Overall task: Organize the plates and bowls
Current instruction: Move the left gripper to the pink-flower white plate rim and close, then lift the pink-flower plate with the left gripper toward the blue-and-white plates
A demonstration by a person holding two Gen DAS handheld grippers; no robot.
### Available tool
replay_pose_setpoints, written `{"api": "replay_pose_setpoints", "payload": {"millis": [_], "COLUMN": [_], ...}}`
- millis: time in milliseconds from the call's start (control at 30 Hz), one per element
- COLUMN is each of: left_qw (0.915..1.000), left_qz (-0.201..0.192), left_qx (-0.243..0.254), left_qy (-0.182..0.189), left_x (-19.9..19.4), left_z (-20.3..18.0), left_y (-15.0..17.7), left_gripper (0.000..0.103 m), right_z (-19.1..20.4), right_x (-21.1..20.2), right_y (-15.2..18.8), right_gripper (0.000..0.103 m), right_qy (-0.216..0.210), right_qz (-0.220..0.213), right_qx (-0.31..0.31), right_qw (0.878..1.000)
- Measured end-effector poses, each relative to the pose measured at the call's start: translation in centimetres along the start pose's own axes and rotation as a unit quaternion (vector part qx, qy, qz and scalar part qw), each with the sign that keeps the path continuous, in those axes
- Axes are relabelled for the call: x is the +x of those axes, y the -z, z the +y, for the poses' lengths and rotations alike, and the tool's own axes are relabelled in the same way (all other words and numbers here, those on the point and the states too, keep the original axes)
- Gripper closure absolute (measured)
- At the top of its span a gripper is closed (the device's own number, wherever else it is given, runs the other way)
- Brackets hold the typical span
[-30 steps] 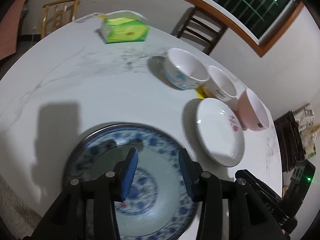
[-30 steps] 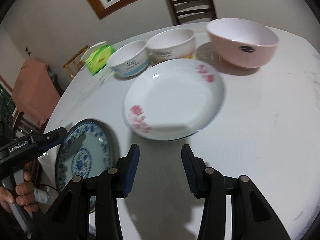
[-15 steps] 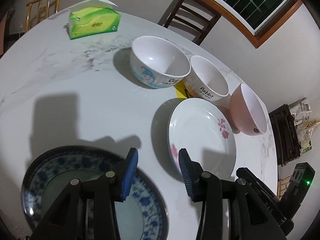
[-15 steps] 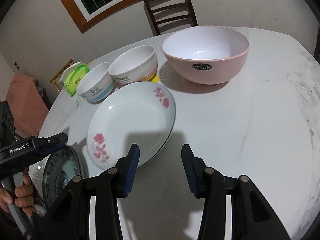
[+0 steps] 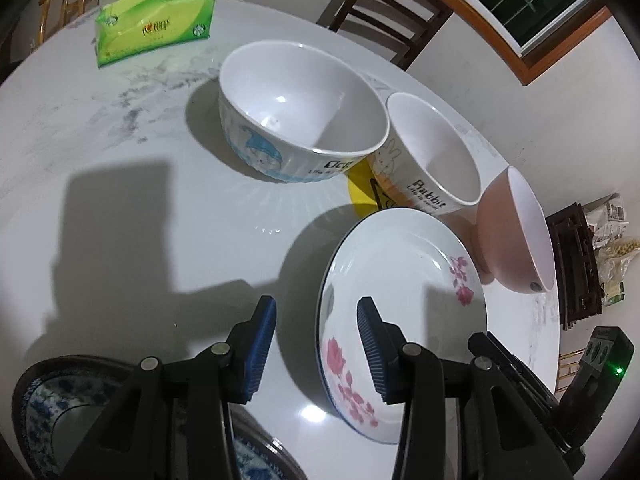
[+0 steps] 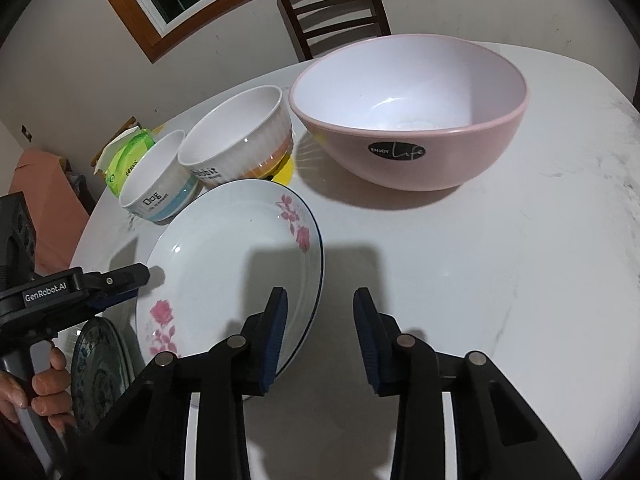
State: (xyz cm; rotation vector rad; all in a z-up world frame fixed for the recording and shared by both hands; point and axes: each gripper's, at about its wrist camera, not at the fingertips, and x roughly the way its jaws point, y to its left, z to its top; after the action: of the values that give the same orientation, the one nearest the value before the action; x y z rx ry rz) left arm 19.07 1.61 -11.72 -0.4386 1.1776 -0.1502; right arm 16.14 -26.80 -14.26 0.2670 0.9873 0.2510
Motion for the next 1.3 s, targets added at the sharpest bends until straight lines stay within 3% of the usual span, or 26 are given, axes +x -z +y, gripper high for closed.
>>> {"api": "replay_pose_setpoints", "payload": {"millis": [300, 467, 567, 667, 1300], "left_qw": [0.9998, 0.9996, 0.9994, 0.9991, 0.9974], "left_qz": [0.016, 0.023, 0.03, 0.033, 0.053], "left_qx": [0.006, 0.013, 0.018, 0.026, 0.048], "left_qy": [-0.003, -0.003, 0.0, 0.001, -0.002], "left_x": [1.4, 1.5, 1.8, 1.9, 1.6], "left_z": [0.2, 0.0, -0.1, -0.4, -2.7], "left_y": [-0.6, -0.7, -0.7, -0.5, 2.7], "left_gripper": [0.063, 0.074, 0.086, 0.088, 0.088], "right_z": [0.3, 0.5, 0.4, 0.3, -0.6], "right_x": [1.9, 2.6, 2.6, 2.6, 0.5], "right_y": [-0.9, -1.2, -1.2, -1.2, 1.3], "right_gripper": [0.08, 0.086, 0.088, 0.088, 0.088], "right_qy": [-0.012, -0.016, -0.017, -0.02, -0.005], "right_qz": [0.013, 0.021, 0.02, 0.021, 0.027], "right_qx": [-0.009, -0.009, -0.005, -0.003, 0.023], "right_qw": [1.0, 1.0, 1.0, 1.0, 0.999]}}
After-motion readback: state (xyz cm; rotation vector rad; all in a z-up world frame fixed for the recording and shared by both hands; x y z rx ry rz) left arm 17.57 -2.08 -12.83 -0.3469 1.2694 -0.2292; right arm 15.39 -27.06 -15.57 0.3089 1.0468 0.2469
